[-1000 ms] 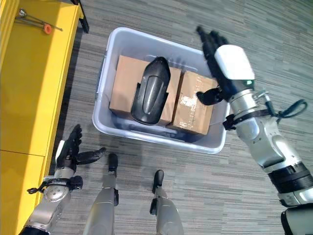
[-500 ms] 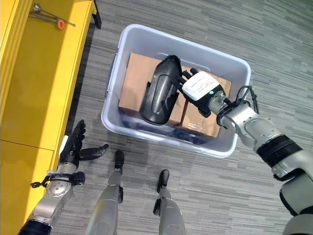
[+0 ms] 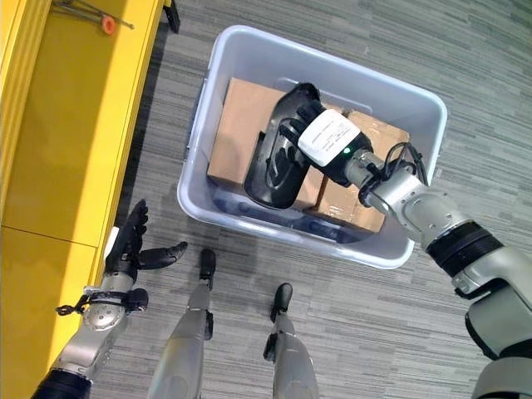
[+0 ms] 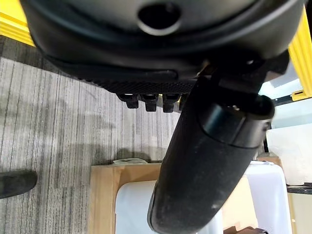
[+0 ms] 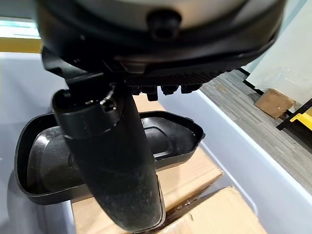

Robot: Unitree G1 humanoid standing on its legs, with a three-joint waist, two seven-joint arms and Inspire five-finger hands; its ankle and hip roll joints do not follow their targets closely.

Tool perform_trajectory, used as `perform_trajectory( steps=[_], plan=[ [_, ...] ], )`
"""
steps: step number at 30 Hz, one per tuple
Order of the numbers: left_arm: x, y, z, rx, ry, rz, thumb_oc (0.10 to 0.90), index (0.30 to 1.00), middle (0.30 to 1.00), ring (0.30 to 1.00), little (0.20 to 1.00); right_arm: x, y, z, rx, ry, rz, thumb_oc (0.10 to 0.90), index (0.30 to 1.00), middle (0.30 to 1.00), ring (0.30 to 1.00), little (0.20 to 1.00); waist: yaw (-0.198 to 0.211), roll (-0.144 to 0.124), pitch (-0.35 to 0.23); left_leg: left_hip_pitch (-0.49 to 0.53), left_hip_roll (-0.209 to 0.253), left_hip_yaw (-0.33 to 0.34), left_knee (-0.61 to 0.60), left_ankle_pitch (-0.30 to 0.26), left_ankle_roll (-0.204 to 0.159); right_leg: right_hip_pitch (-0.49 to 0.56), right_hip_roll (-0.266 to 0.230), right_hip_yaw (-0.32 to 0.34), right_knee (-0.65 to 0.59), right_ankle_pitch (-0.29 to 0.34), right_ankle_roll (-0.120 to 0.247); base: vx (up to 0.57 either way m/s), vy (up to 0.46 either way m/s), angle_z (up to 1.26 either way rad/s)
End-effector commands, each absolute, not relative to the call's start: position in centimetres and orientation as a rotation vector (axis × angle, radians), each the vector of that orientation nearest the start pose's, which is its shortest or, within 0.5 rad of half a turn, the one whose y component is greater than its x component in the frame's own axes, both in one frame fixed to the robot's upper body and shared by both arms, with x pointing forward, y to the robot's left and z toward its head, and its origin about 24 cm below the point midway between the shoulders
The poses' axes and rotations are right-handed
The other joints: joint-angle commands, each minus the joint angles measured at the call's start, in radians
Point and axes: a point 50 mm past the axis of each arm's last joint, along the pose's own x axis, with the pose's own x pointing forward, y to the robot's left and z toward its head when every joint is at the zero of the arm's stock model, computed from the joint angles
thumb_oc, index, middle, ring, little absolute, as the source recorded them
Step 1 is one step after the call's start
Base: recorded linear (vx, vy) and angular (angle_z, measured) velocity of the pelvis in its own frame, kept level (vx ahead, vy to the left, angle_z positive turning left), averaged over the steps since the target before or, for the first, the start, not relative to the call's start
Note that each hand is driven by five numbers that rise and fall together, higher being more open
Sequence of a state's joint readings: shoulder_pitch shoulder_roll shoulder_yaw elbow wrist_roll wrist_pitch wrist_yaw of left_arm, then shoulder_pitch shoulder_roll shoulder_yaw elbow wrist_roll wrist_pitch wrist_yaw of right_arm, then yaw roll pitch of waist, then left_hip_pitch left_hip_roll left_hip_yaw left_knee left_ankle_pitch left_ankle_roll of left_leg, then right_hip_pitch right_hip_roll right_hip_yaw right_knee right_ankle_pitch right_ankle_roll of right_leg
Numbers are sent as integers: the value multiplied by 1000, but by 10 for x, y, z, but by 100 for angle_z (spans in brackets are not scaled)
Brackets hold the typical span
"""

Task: Move parts from the plastic box to the shelf.

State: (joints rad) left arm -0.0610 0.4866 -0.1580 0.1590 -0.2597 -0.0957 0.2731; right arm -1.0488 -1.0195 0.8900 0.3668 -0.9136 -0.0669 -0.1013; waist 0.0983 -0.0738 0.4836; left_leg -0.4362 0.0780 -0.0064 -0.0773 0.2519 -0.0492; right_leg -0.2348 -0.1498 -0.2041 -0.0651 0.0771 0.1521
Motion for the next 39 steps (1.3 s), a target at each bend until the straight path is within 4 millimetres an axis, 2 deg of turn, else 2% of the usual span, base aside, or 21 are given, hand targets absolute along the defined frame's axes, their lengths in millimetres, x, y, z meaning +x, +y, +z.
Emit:
perform_trajectory(
  steps=[1,13,19,26,28,32,33,34,35,36,39],
  plan=[
    [266,223,71,222,-159,169,900,1000,1000,1000,1000,366,-200,275,-2256,-637,-84,900,1000,1000,1000,1000,-6,-28,-19,98,51,-4,-6,-85,-56,-65,-28,6,102,15,-3,0,0,0],
    [268,220,76,206,-187,177,900,1000,1000,1000,1000,371,-208,257,-2235,-562,-50,900,1000,1000,1000,1000,5,-21,30,56,45,-12,0,-77,-56,-98,-31,-4,121,11,-5,0,-1,0],
    [268,220,80,191,-210,187,900,1000,1000,1000,1000,373,-210,255,-2226,-543,-59,900,1000,1000,1000,1000,7,-10,36,13,42,-15,3,-74,-54,-146,-34,-8,145,4,-6,0,-9,5],
    [268,219,84,177,-234,192,900,1000,1000,1000,1000,381,-205,253,-2251,-528,-54,900,1000,1000,1000,1000,13,-1,36,-130,31,-33,101,-102,-40,-257,-40,-12,205,-12,-17,-5,-13,3],
    [268,218,85,169,-237,196,900,1000,1000,1000,1000,385,-207,248,-2252,-495,-52,900,1000,1000,1000,1000,15,2,36,-167,28,-41,123,-108,-37,-285,-40,-13,219,-13,-18,-9,-22,14],
    [270,214,88,156,-252,185,900,1000,1000,1000,1000,393,-216,224,-2250,-360,-17,900,1000,1000,1000,1000,22,7,36,-214,26,-54,145,-115,-33,-332,-43,-15,248,-23,-23,4,-25,13],
    [270,212,88,154,-253,181,900,1000,1000,1000,1000,394,-218,218,-2249,-328,-3,792,849,849,849,849,25,10,36,-219,26,-55,145,-115,-32,-340,-43,-16,251,-24,-24,-2,-16,5],
    [271,211,87,150,-250,175,900,1000,1000,1000,1000,396,-220,210,-2246,-290,14,496,435,435,435,435,27,12,36,-216,26,-56,145,-121,-33,-339,-44,-17,256,-32,-24,-3,-1,8],
    [271,211,88,150,-254,175,900,1000,1000,1000,1000,396,-220,212,-2246,-292,9,400,300,300,300,300,26,13,36,-224,25,-56,146,-115,-32,-345,-44,-17,254,-25,-25,-3,9,10],
    [273,208,89,141,-257,167,900,1000,1000,1000,1000,398,-225,199,-2208,-220,30,400,300,300,300,300,28,16,36,-227,27,-58,144,-112,-33,-353,-42,-17,255,-27,-27,-3,8,8],
    [274,205,88,139,-253,158,900,1000,1000,1000,1000,398,-227,192,-2183,-193,32,400,300,300,300,300,31,17,36,-218,28,-57,142,-117,-34,-350,-42,-17,259,-34,-27,2,0,-4]
  ],
)
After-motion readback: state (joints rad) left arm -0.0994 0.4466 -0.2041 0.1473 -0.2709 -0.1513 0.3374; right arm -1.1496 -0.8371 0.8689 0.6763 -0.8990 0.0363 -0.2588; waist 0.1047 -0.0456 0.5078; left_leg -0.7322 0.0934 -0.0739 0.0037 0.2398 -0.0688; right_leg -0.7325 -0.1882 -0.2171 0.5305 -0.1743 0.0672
